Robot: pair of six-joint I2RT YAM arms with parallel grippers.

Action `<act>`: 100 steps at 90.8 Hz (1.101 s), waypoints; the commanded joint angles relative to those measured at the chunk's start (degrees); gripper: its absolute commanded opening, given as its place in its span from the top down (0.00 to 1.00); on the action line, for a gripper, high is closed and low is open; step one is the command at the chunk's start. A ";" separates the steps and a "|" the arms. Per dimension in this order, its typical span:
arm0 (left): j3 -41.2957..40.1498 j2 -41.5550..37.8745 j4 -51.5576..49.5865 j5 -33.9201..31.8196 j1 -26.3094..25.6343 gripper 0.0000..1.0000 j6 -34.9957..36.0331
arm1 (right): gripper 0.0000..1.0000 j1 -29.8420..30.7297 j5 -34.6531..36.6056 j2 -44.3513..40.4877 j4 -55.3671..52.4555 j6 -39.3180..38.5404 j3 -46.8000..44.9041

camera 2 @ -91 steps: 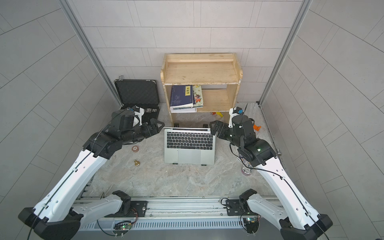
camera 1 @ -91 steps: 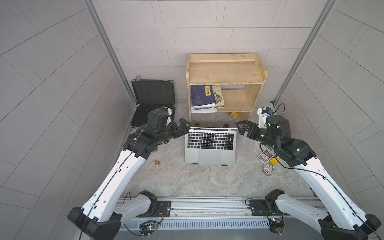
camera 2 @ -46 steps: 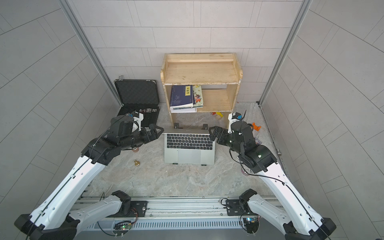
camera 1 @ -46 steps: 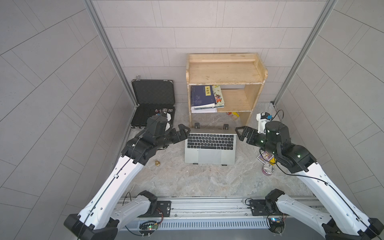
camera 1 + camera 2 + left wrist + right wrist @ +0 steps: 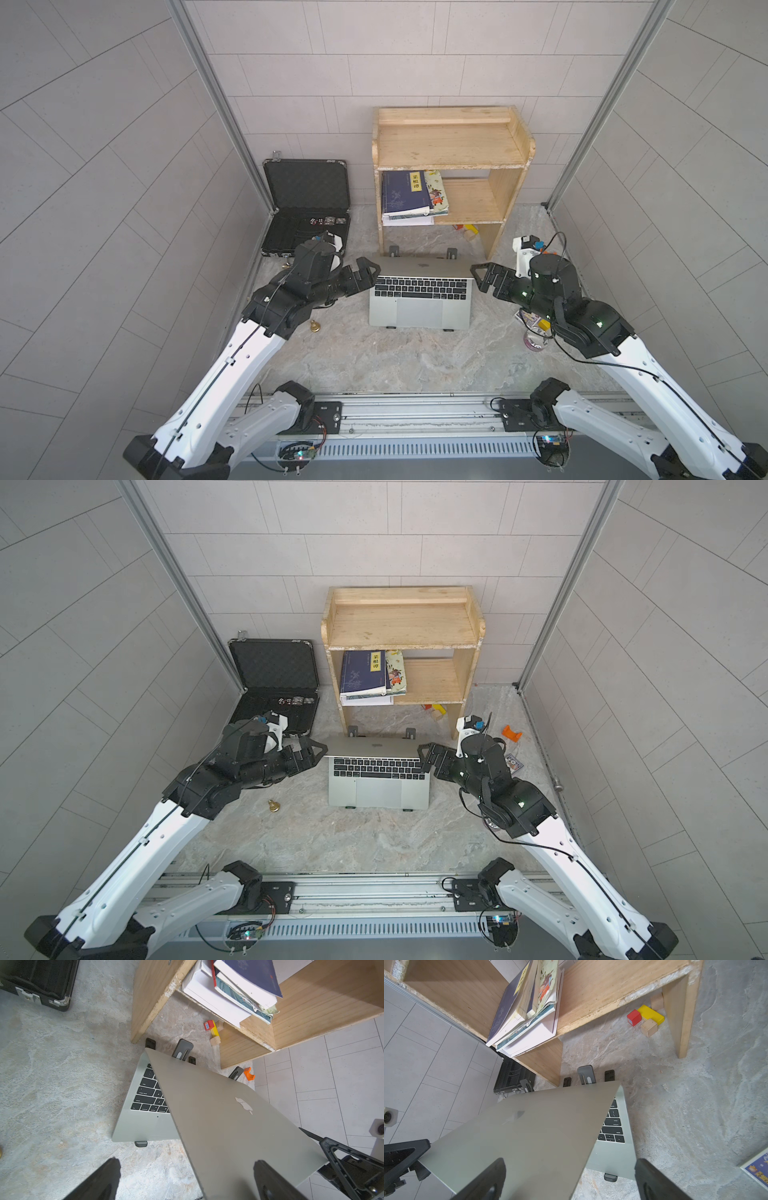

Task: Close the laptop lid and set it aside
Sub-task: Close the lid of the laptop.

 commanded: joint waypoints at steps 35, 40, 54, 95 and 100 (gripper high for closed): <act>-5.43 -2.35 -3.26 0.38 -1.02 0.00 -0.30 | 0.00 3.19 2.49 -3.46 -1.13 2.69 -5.06; -5.90 -2.78 -3.27 0.41 -1.08 0.00 -0.33 | 0.00 3.61 2.72 -3.71 -1.22 2.89 -5.47; -7.46 -4.24 -3.36 0.39 -1.26 0.00 -0.67 | 0.00 4.80 3.45 -4.82 -1.14 3.85 -6.71; -12.11 -7.09 -3.42 0.77 -2.20 0.00 -1.86 | 0.00 7.74 5.20 -6.80 -0.97 6.09 -10.39; -12.60 -7.33 -3.49 0.81 -2.30 0.00 -1.89 | 0.00 8.14 5.33 -6.94 -0.88 6.38 -10.80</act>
